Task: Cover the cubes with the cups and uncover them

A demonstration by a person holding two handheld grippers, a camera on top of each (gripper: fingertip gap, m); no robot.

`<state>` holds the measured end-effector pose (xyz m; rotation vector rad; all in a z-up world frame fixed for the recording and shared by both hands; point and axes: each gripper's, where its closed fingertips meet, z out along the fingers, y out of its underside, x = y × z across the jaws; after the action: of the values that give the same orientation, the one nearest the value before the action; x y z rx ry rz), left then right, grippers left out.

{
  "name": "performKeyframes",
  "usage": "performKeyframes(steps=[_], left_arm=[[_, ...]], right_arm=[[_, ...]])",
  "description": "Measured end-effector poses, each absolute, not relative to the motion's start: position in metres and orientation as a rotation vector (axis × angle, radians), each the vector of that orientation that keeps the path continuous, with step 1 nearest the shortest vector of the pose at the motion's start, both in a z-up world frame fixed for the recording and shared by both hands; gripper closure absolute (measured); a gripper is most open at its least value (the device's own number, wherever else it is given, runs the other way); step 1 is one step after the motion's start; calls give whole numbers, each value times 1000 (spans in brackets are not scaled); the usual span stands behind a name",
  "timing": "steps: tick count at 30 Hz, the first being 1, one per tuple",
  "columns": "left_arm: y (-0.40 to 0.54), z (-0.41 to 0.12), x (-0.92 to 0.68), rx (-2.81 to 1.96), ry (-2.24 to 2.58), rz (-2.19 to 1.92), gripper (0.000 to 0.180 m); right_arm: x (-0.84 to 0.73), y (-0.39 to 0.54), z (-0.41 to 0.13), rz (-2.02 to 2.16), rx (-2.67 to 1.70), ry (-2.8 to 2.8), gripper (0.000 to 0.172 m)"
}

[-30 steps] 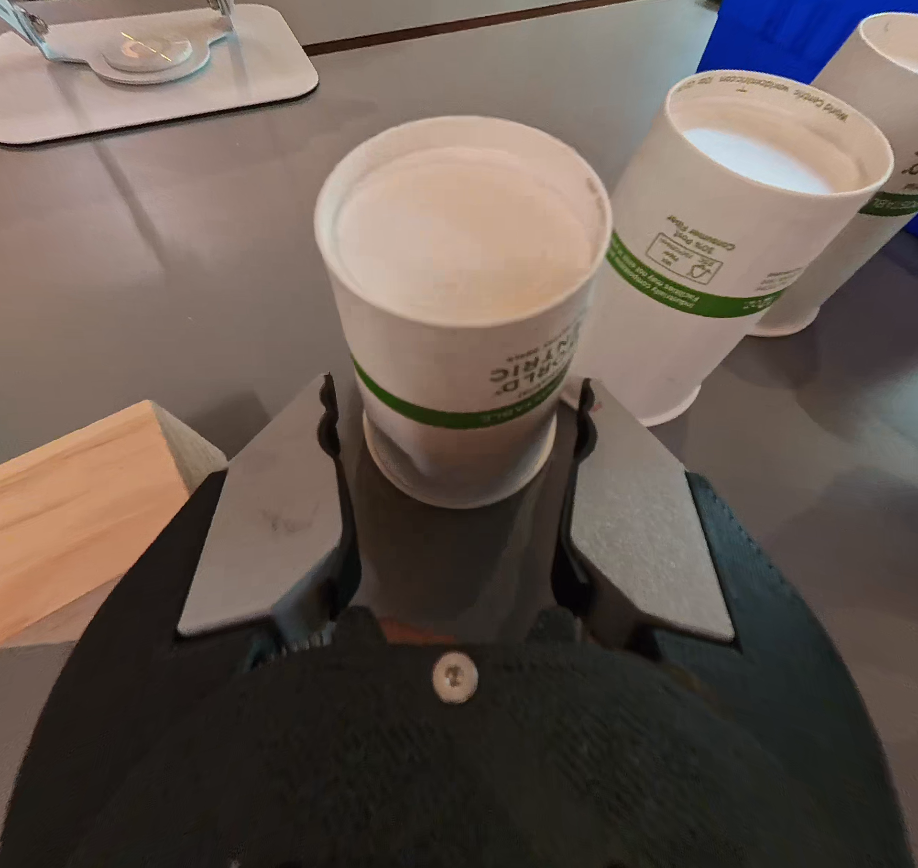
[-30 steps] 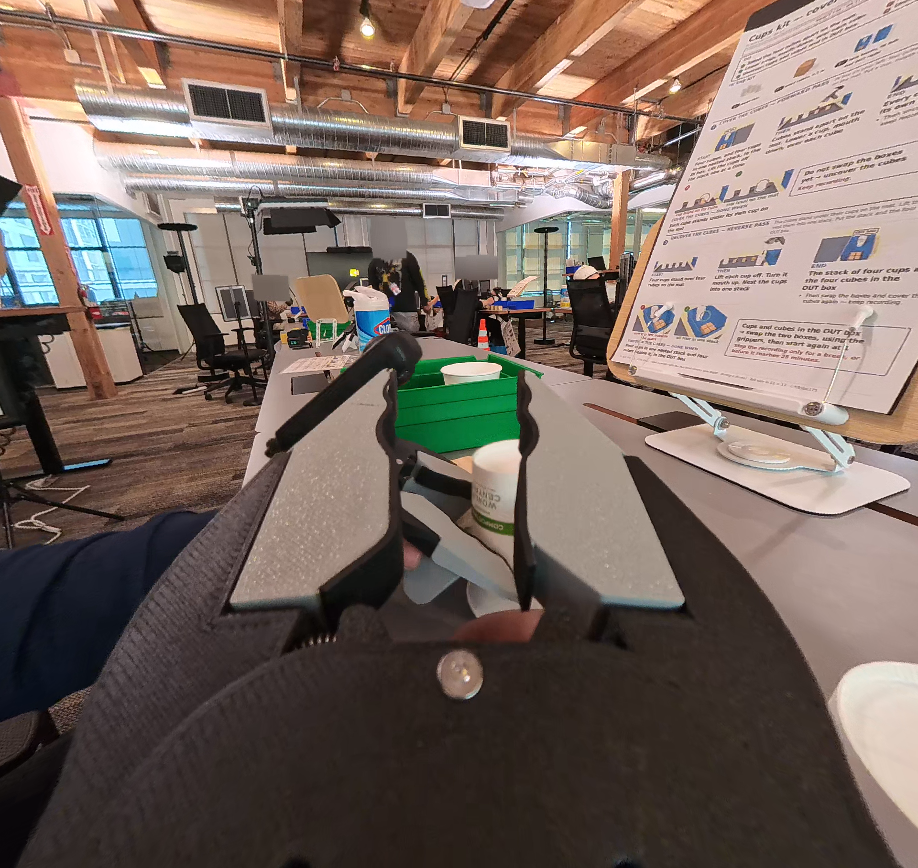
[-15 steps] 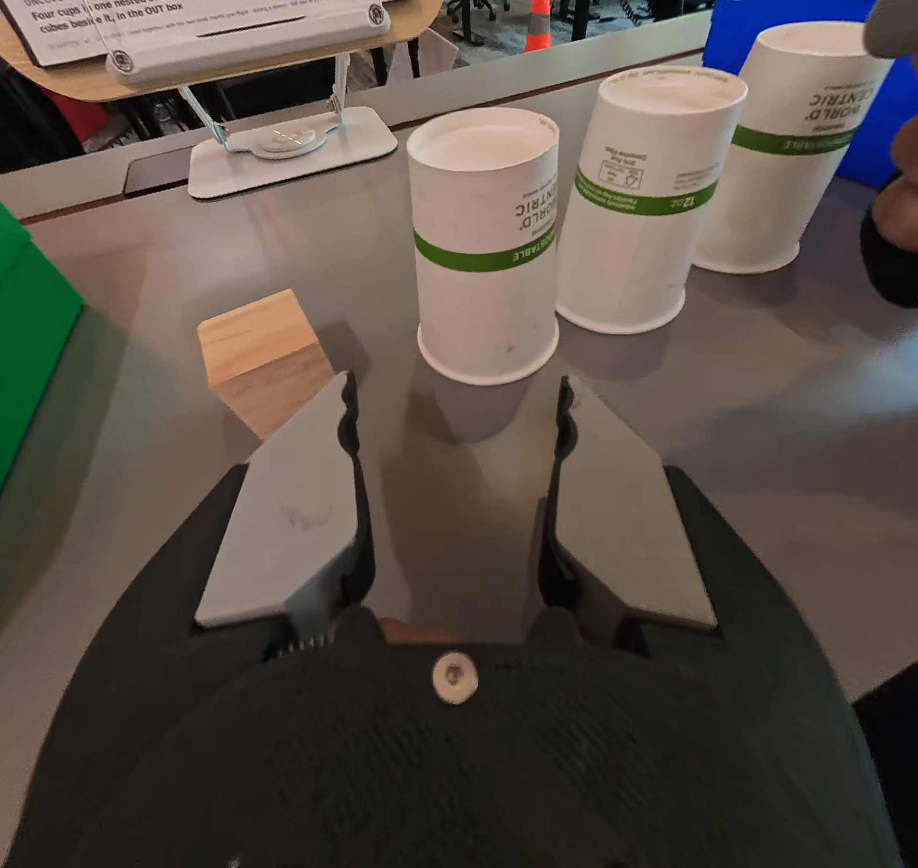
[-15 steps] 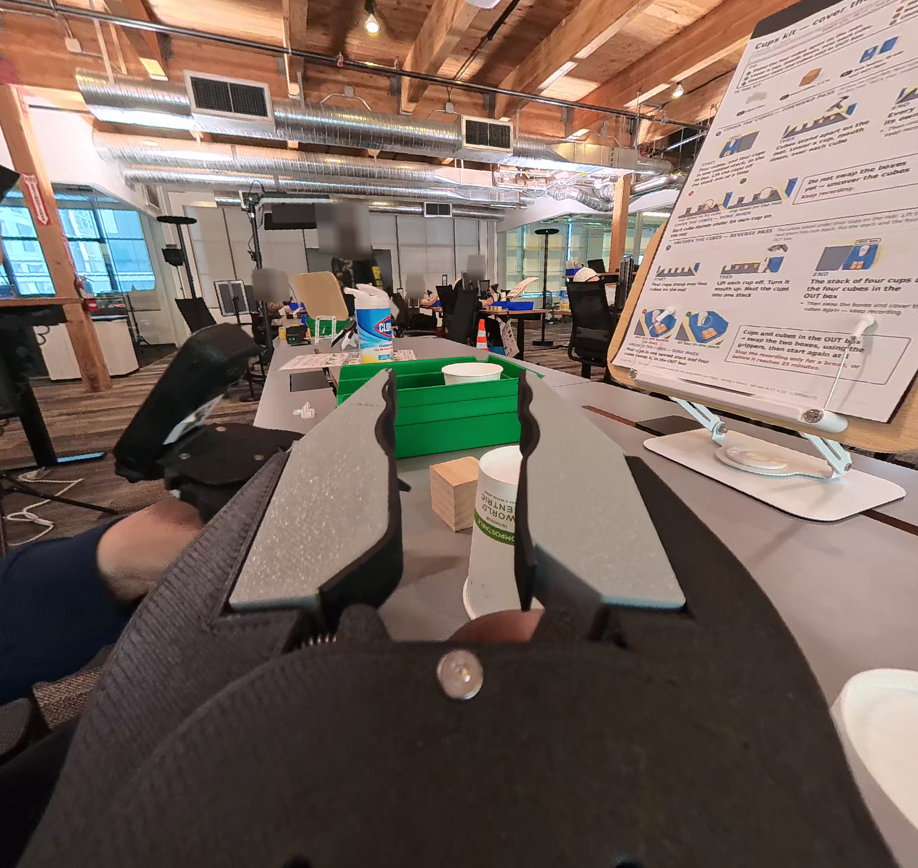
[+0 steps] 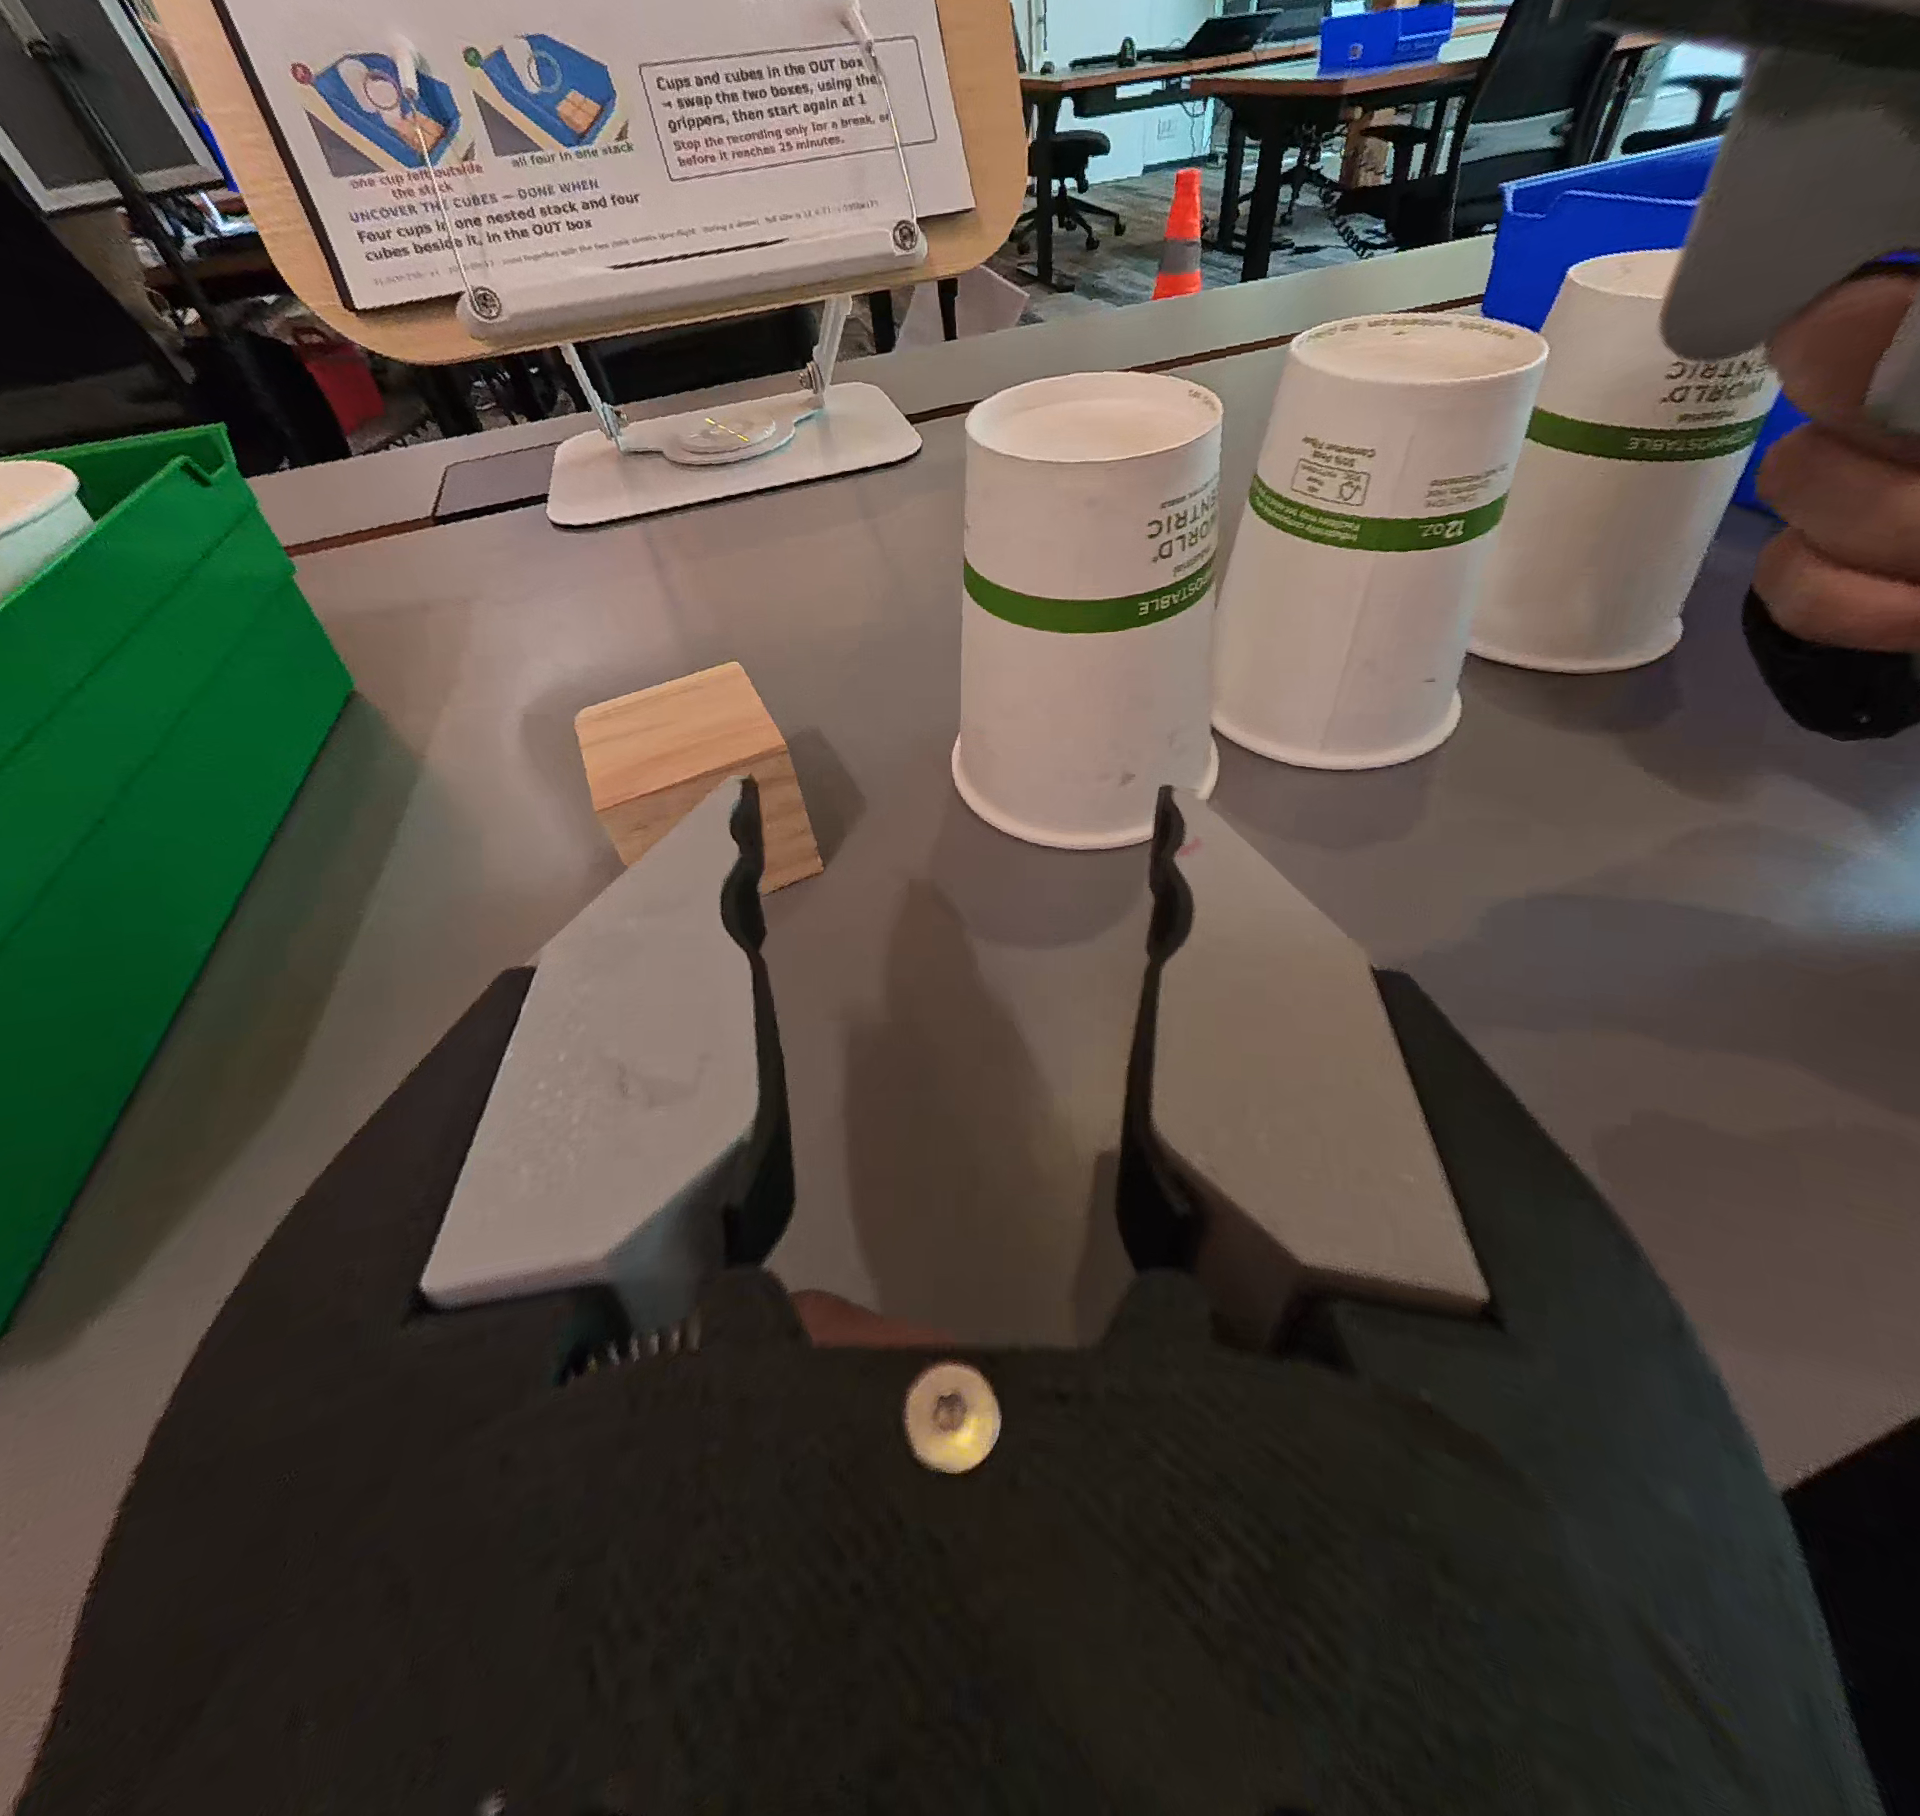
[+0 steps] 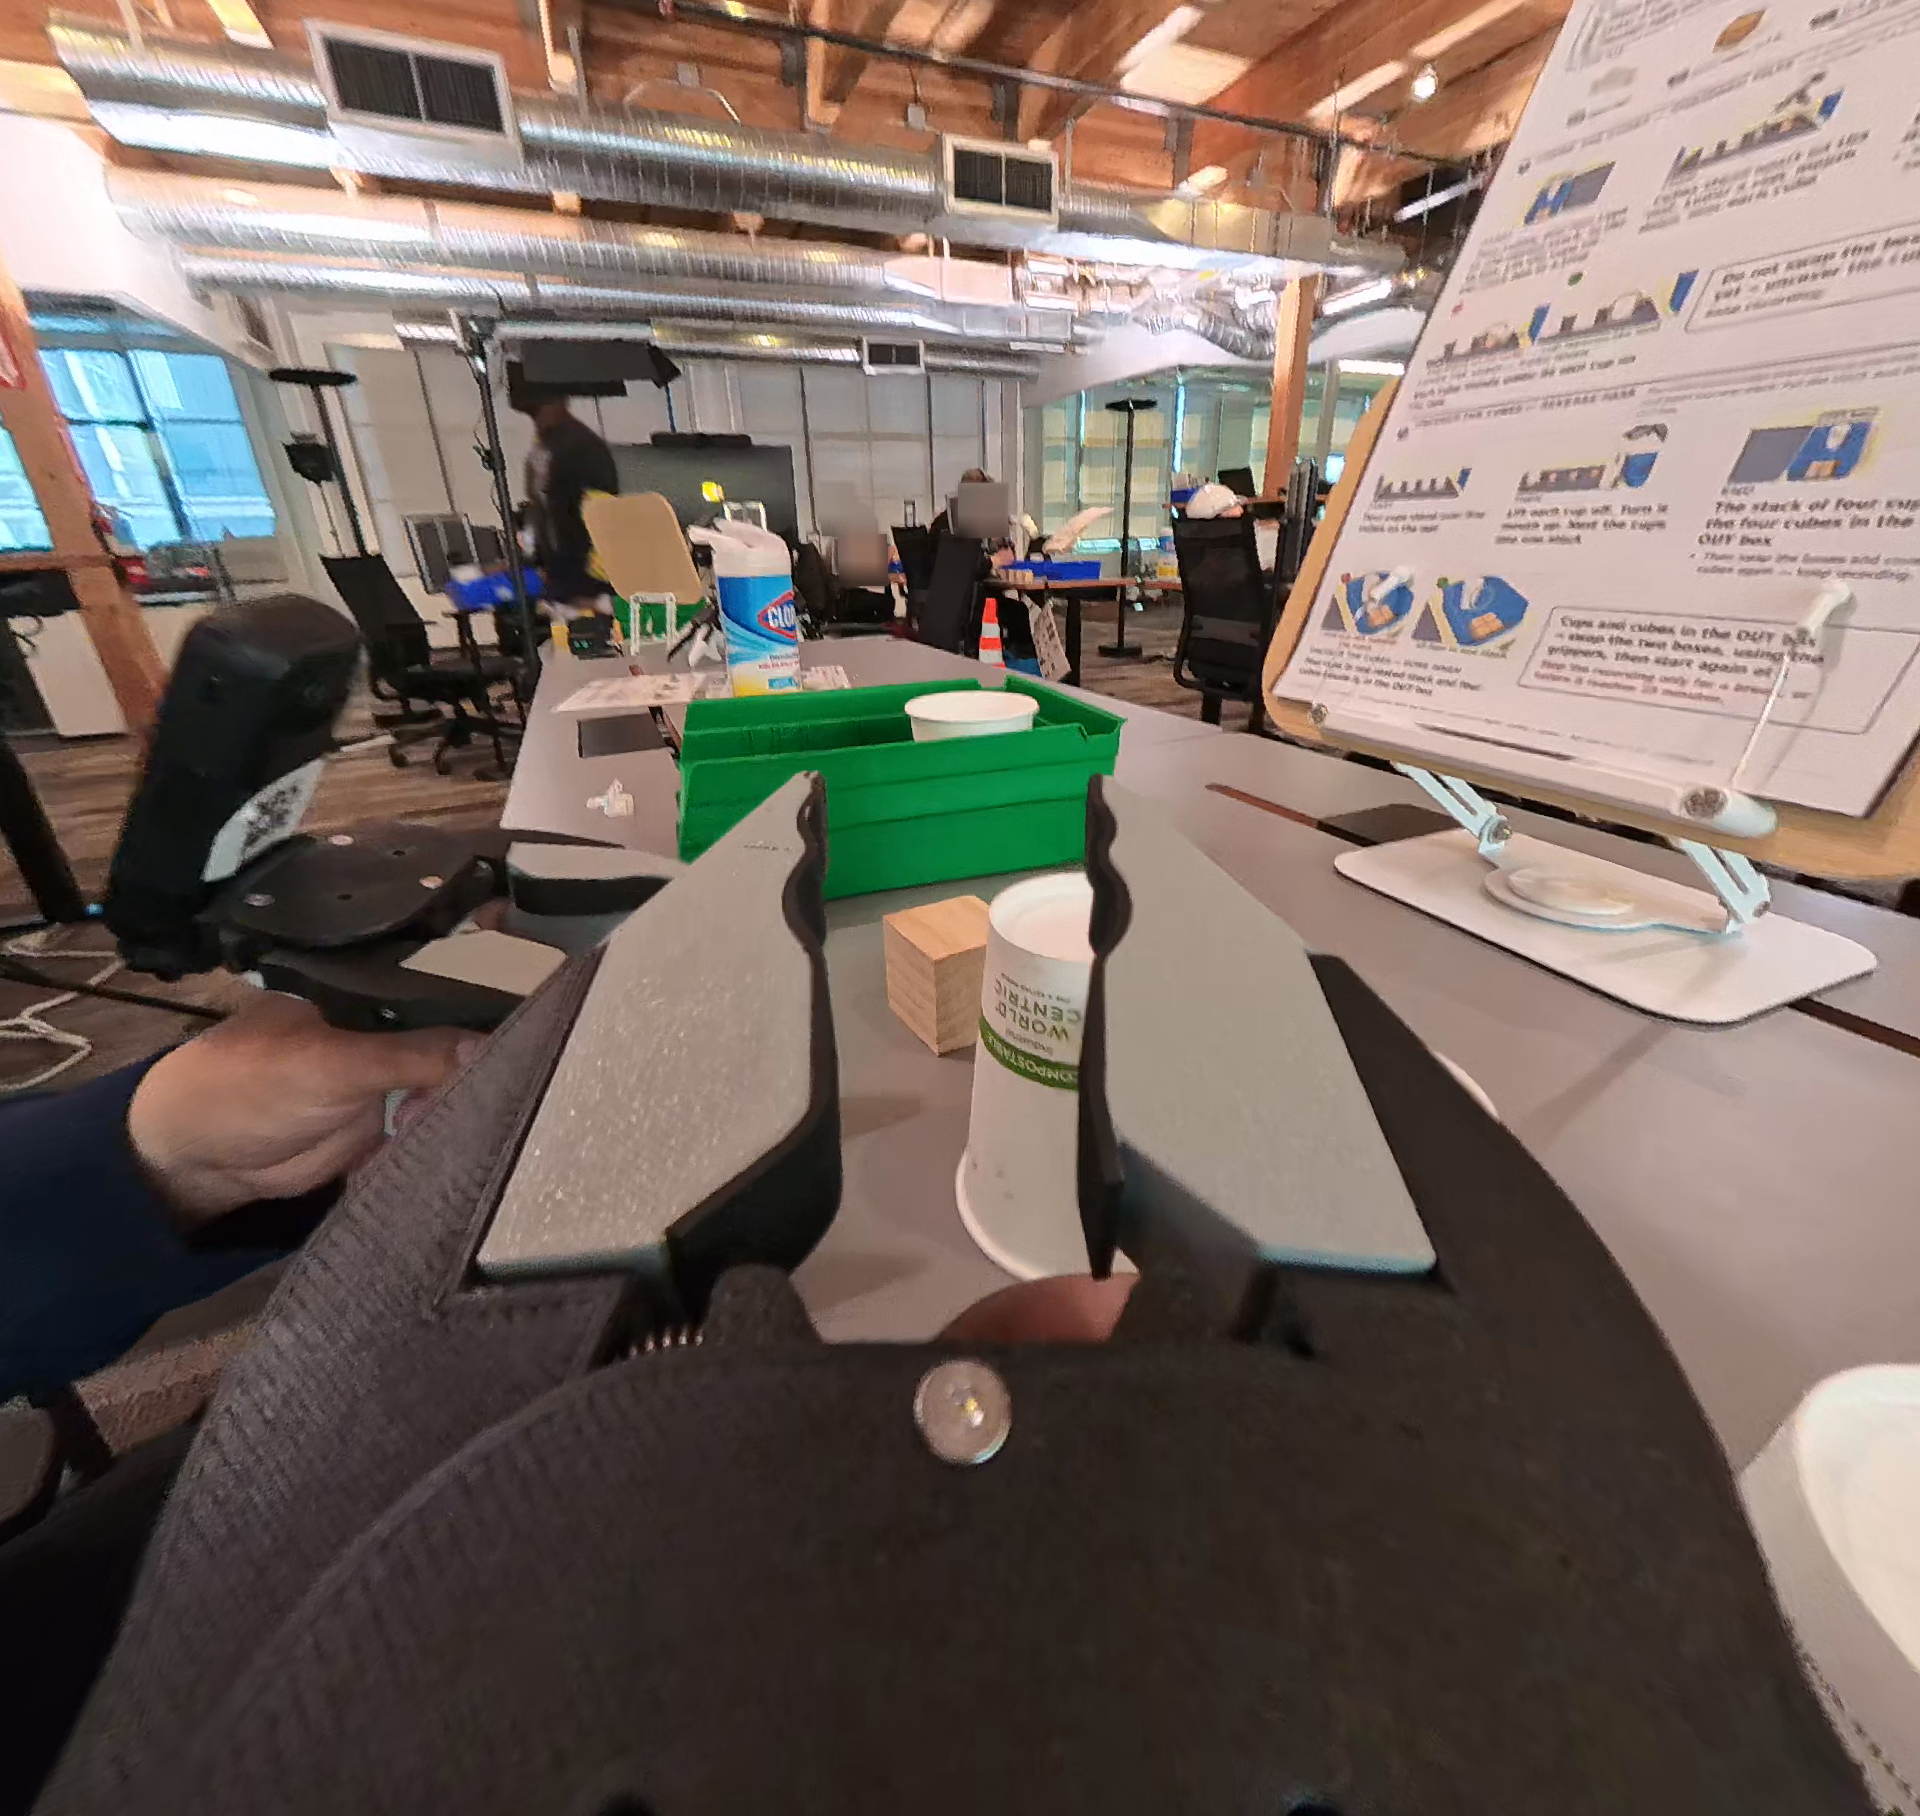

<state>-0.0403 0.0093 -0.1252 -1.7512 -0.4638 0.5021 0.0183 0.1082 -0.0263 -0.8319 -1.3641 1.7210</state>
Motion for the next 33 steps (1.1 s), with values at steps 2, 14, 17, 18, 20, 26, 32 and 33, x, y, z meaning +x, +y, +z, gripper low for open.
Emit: performKeyframes(steps=[2, 14, 17, 18, 20, 26, 32, 33], left_arm=[[7, -123, -42, -1733, -471, 509, 107], [-33, -24, -133, -1668, -459, 715, 129], [-40, -10, -204, -1806, -510, 782, 130], [-39, -16, -225, -1873, -531, 737, 128], [-44, -35, -264, -2012, -573, 722, 130], [-64, -104, -309, -2346, -667, 615, 146], [-81, -106, -324, -2333, -691, 766, 180], [-81, -94, -325, -2282, -682, 803, 180]], right_arm=[[11, 108, -35, 1672, -877, -1403, 122], [5, 101, -47, 1550, -862, -1469, 121], [6, 105, -44, 1565, -869, -1453, 121], [6, 105, -44, 1569, -870, -1448, 121], [6, 105, -45, 1575, -875, -1451, 122], [6, 98, -49, 1576, -866, -1483, 121], [7, 99, -49, 1567, -856, -1483, 122], [7, 99, -48, 1572, -858, -1484, 122]])
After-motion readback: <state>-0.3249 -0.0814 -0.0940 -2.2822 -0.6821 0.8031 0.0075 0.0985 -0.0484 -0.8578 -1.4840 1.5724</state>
